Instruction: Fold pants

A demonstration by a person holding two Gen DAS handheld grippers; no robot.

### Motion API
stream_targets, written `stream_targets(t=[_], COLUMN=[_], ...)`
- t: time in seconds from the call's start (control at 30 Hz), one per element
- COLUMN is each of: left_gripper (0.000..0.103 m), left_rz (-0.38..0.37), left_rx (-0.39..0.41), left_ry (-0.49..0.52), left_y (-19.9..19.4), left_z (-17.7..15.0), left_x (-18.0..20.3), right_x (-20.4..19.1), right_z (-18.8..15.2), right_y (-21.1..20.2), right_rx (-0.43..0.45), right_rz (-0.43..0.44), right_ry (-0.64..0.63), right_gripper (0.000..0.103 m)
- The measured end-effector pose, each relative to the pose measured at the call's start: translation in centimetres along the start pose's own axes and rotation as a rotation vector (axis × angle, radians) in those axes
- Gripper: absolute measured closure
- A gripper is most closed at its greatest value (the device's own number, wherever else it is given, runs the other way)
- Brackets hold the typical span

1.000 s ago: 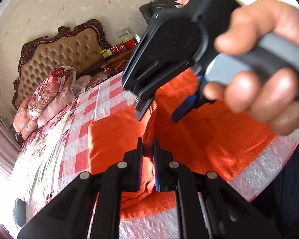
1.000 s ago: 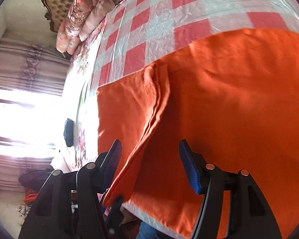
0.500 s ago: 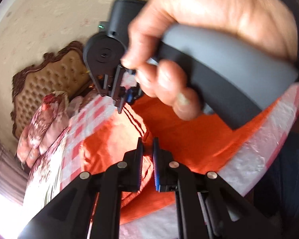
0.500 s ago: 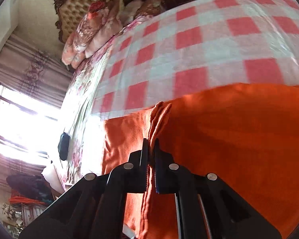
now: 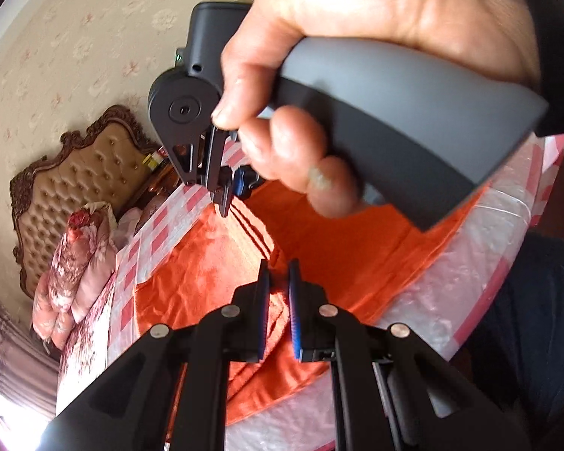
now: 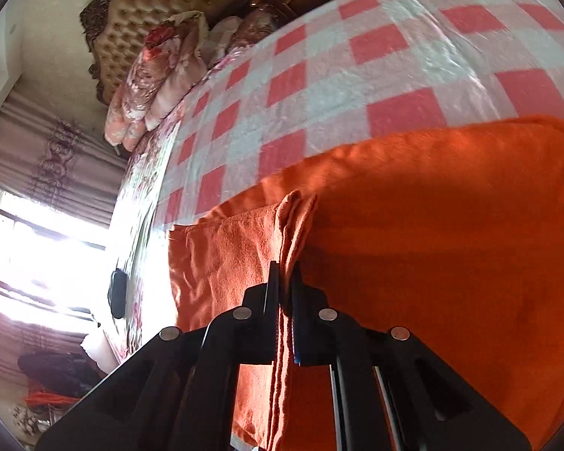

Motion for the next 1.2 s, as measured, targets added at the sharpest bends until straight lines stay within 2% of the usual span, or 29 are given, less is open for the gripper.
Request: stream_targets(t=[0.17, 0.27, 0.4, 0.53, 0.93, 1.03, 1.2], left_gripper=[0.094, 0.094, 0.094, 0.094, 0.094, 0.093, 0.090], left_rz=[-0.024, -0.022, -0.034, -0.063, -0.072, -0.085, -0.114], left_rx=[-0.016, -0.005, -0.002, -0.018, -0.002, -0.033, -0.029], left_ry=[0.026, 0.006, 0.017, 0.007, -0.025, -0.001, -0.025], left_y=[0.5, 0.3, 0.5, 1.3, 1.2, 2.0, 2.0], left_z=[0.1, 0.5, 0.7, 0.3, 0.8, 0.2, 0.3], left_x=[0.9, 0.6, 1.5, 1.9, 2.0, 2.7, 2.5], right_x=[1.3, 1.1, 1.8, 2.6, 1.4, 2.3, 2.9], right_z=[-0.2, -0.1, -0.1, -0.5, -0.7, -0.9, -1.4], right_y=[-0.3, -1.1, -1.6, -1.0, -2.3, -1.6, -1.2], right_rx=[0.006, 0.026, 0.036, 0.027, 0.063, 0.045, 0.053], right_rz=[-0.001, 0.007, -0.011, -0.068, -0.090, -0.127, -0.149], right_ry=[0.025, 0.013, 0.022, 0.004, -0.045, -0.044, -0.056], right_gripper=[0.097, 0.097, 0.097, 0.097, 0.097, 0.097, 0.097])
Point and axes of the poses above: each gripper's, at about its wrist camera, not at the fingertips, and y roughly the way its jaws point, x to its right, z to its top, the point moved 4 cm from there along y, roughly the way its jaws point
